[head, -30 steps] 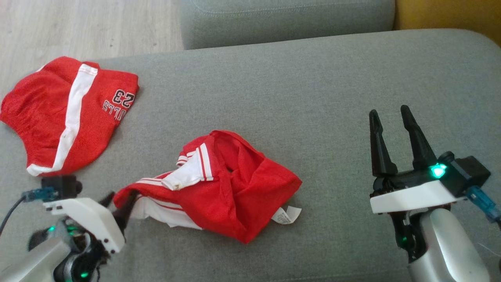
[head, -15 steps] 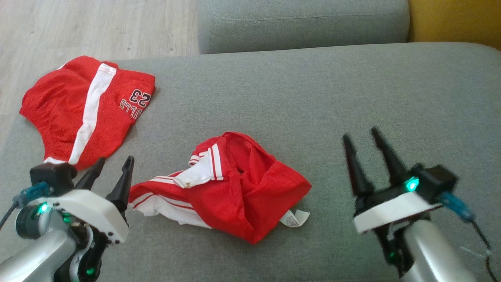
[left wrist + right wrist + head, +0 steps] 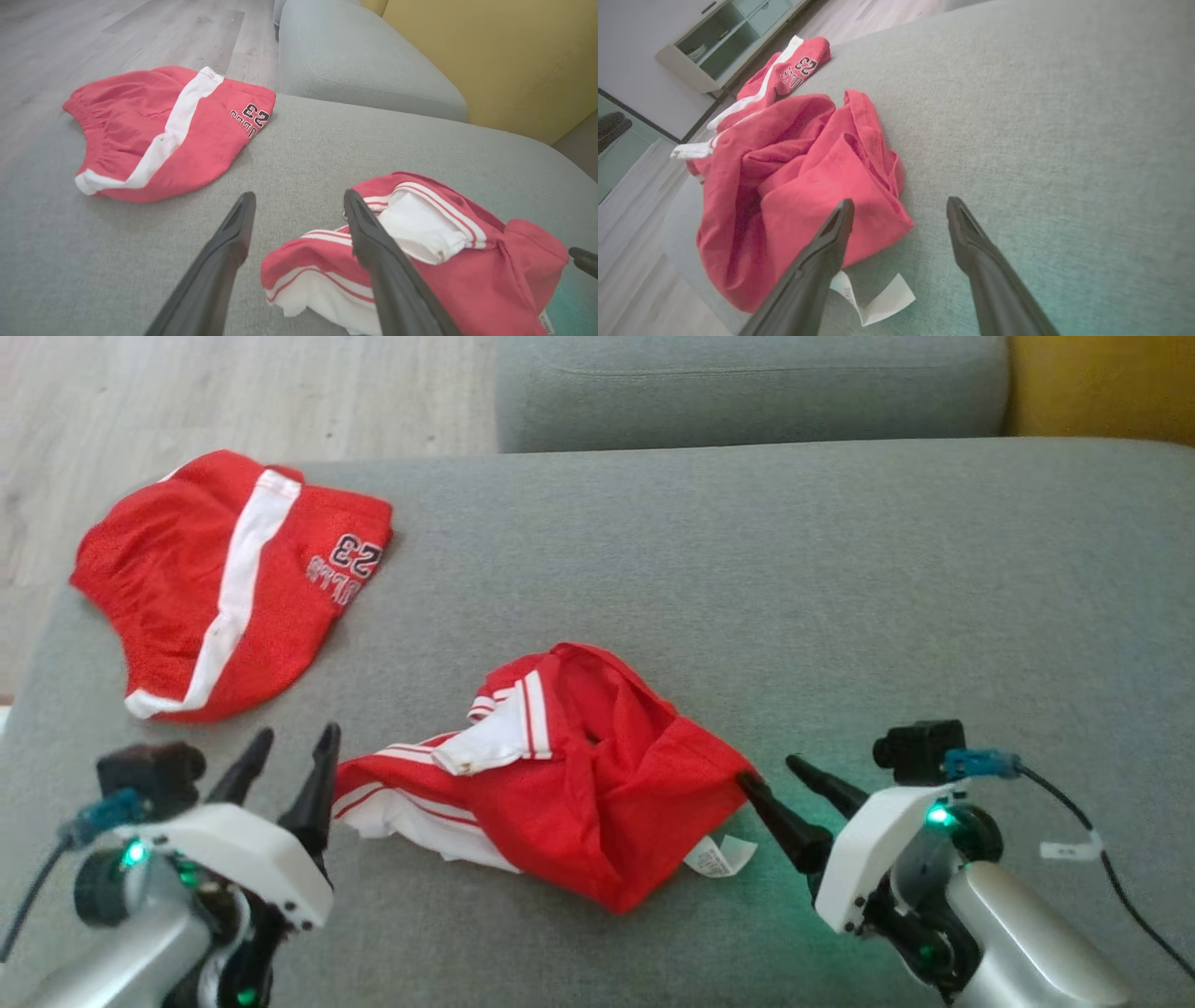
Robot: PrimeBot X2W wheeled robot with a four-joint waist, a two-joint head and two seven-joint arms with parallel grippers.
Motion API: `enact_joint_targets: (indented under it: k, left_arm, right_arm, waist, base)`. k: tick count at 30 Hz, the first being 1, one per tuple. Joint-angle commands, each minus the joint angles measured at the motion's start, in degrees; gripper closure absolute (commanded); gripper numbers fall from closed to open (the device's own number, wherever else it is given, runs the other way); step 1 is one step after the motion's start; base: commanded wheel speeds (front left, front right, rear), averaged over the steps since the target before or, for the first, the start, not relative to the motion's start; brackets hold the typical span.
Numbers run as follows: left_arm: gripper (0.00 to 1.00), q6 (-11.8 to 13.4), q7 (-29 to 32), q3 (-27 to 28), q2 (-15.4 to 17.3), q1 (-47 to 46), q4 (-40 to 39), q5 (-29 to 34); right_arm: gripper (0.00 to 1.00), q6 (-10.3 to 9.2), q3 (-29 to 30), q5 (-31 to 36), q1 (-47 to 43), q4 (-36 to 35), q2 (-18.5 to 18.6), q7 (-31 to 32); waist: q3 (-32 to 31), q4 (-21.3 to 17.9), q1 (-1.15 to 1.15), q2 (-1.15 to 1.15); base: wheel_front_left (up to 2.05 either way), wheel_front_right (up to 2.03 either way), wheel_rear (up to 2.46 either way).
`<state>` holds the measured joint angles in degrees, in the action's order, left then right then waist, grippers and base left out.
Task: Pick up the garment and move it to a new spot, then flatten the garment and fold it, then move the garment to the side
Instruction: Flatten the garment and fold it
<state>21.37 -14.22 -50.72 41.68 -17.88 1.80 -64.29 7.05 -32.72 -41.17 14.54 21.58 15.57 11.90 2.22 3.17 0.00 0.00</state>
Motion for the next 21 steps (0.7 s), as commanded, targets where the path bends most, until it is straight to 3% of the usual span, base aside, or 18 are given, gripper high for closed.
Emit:
enact_joint_targets:
  k: [1, 8, 9, 10, 11, 16, 21]
  left_arm:
    - [0.0, -0.22, -0.62, 3.53, 1.49, -1.89, -0.61, 0.06]
    - [0.0, -1.05, -0.74, 5.48, -1.65, -0.23, 1.51, 1.44]
    - [0.0, -0.99, -0.75, 6.52, -2.28, -0.09, 1.76, 2.31]
    - [0.0, -0.9, -0.75, 7.76, -3.03, 0.22, 2.0, 3.39]
    - [0.0, -0.86, -0.75, 9.22, -3.95, 0.75, 2.2, 4.39]
    - [0.0, -1.96, -0.76, 17.99, -9.7, 4.99, 2.13, 11.51]
    - [0.0, -5.55, -0.77, 22.69, -15.03, 8.34, 2.14, 17.79]
  right_arm:
    - [0.0, 0.44, -0.76, -1.45, 1.98, -1.13, -0.02, 0.83]
    - [0.0, 0.44, -3.4, -10.22, 2.43, -0.09, -0.52, 3.53]
    - [0.29, 0.44, -4.13, -10.96, 2.55, -0.41, -0.2, 3.35]
    - [0.85, 0.44, -4.93, -11.62, 2.7, -0.99, 0.23, 2.83]
    - [1.0, 0.44, -5.56, -12.4, 2.77, -1.54, 0.6, 2.14]
    - [1.0, 0.44, -8.26, -18.64, 2.87, -6.3, 2.39, 0.43]
    - [1.0, 0.44, -7.44, -26.57, 5.97, -13.81, 4.2, -1.32]
  waist:
    - [0.07, 0.65, 0.0, 0.0]
    - [0.62, 2.74, 0.0, 0.0]
    - [0.7, 2.98, 0.0, 0.0]
    - [0.75, 3.22, 0.0, 0.0]
    - [0.77, 3.41, 0.0, 0.0]
    - [0.41, 4.79, 0.0, 0.0]
    - [0.72, 7.12, 0.0, 0.0]
  base:
    - [0.0, 0.0, 0.0]
    - [0.0, 0.0, 0.0]
    - [0.0, 0.0, 0.0]
    - [0.0, 0.0, 0.0]
    - [0.0, 0.0, 0.0]
    - [0.0, 0.0, 0.0]
    - [0.0, 0.0, 0.0]
